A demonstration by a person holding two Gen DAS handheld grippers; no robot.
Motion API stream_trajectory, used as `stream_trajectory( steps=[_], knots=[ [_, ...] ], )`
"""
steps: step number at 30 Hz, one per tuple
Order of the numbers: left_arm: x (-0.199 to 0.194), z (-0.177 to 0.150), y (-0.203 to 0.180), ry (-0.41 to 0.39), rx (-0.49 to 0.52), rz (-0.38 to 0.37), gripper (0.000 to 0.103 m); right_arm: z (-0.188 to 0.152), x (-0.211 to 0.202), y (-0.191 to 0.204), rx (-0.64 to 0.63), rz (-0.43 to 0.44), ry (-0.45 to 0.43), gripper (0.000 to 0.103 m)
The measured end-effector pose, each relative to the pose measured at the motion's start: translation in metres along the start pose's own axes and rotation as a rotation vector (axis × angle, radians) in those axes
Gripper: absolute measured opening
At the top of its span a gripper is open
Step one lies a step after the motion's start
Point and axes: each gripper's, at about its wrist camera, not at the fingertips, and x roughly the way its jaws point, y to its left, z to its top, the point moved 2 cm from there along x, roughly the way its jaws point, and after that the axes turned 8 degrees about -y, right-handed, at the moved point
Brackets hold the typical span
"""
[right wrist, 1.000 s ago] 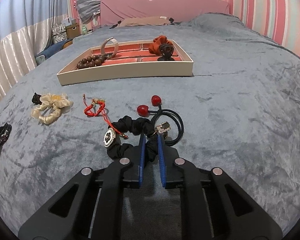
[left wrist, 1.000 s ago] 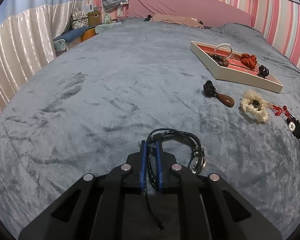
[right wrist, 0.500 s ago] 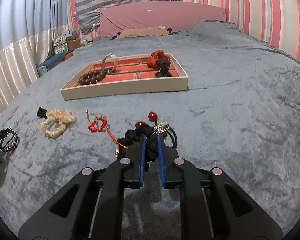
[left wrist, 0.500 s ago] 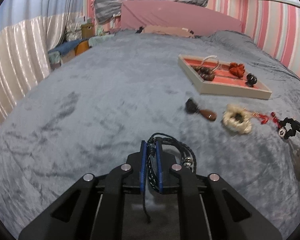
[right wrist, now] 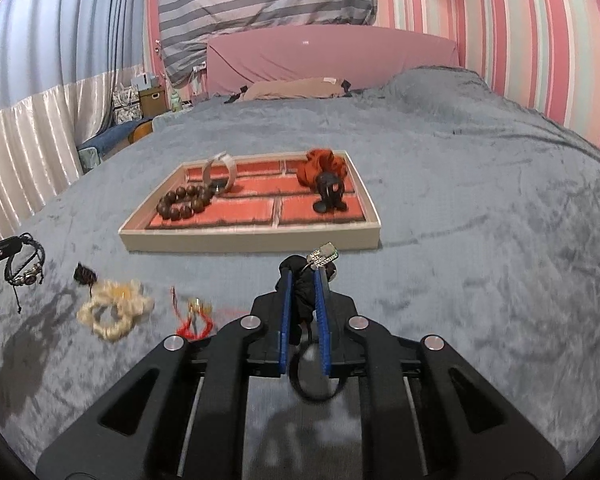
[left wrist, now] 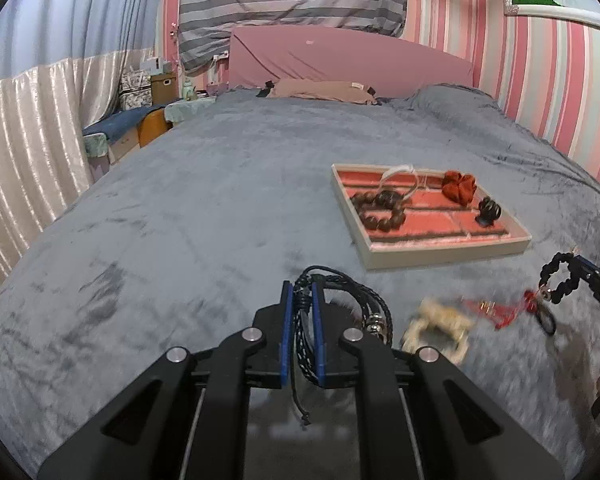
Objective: Organize jewelry
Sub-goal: 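Carry the braided bracelet and black scrunchie over the tray and release them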
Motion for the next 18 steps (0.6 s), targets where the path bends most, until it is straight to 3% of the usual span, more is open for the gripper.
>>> stream_trajectory(
  steps=[10, 18],
  knots=[
    [0.052, 0.043, -0.049, 0.011, -0.016, -0.038, 0.01, 0.049, 0.042, -0.008, 0.006, 0.016, -0.04, 0.012],
    [0.119, 0.063, -0.097, 0.079, -0.009, -0.068, 0.01, 0.068, 0.096, -0.018, 0.004, 0.005, -0.005, 0.012]
  ],
)
